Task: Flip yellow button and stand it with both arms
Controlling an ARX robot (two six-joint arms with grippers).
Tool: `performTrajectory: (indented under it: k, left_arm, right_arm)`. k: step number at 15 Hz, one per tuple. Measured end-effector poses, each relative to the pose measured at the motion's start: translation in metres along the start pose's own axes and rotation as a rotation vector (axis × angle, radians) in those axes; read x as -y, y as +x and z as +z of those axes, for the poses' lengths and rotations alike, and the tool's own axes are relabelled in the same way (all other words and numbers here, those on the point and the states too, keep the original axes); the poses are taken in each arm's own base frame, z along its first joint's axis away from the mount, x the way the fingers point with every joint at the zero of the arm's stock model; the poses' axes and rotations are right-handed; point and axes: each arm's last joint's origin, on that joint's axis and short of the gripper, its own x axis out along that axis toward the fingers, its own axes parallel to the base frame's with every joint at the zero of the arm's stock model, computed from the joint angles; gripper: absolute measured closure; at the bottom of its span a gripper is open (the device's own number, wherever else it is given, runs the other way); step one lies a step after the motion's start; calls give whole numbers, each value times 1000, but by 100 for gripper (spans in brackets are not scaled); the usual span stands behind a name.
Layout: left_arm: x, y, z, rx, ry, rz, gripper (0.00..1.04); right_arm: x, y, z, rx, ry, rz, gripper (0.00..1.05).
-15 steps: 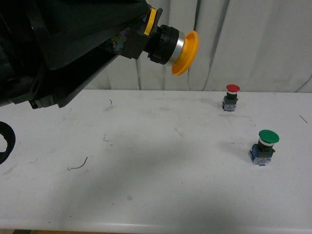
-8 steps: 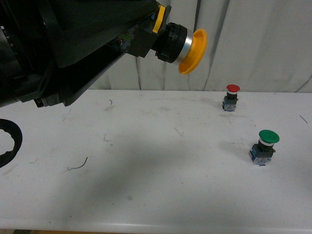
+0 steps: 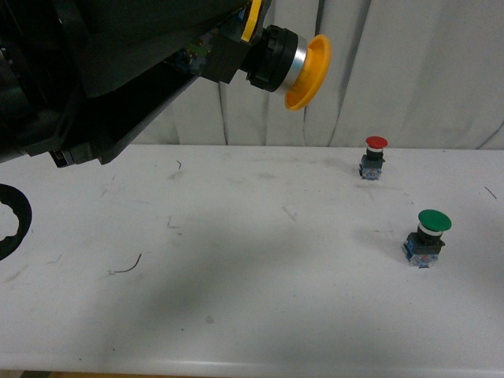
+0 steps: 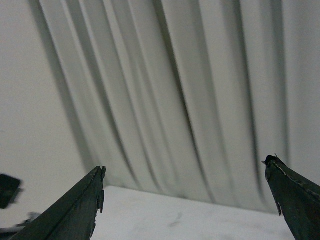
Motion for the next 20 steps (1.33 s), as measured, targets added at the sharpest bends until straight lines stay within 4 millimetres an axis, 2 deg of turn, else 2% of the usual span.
performTrajectory:
  k: [3,5,6,8,15,18,20]
  left_arm:
    - [-1,0,0,-1,-20,0,69]
    - [-1,0,0,-1,-22,-1,69]
    - [-1,0,0,-1,-22,-1,69]
    - [-1,0,0,-1,-22,-1,69]
    - [-1,0,1,-4,-22,-4,69]
    - [-1,0,0,-14,-27,-2,69]
    - [-1,0,0,-15,-27,-3,69]
  right_arm:
    - [-3,-5,-54,-191,600,-38,6]
    - [-11,1,-80,-254,899,-95,6]
    - [-15,2,-90,-278,977,-127,6]
    - [-22,5,-96,-281,1052,-147,6]
    - [-43,25,-97,-272,1120,-93,6]
    - [-71,41,-99,-309,1134,-2,6]
    - [-77,48,-104,-324,1135,12,6]
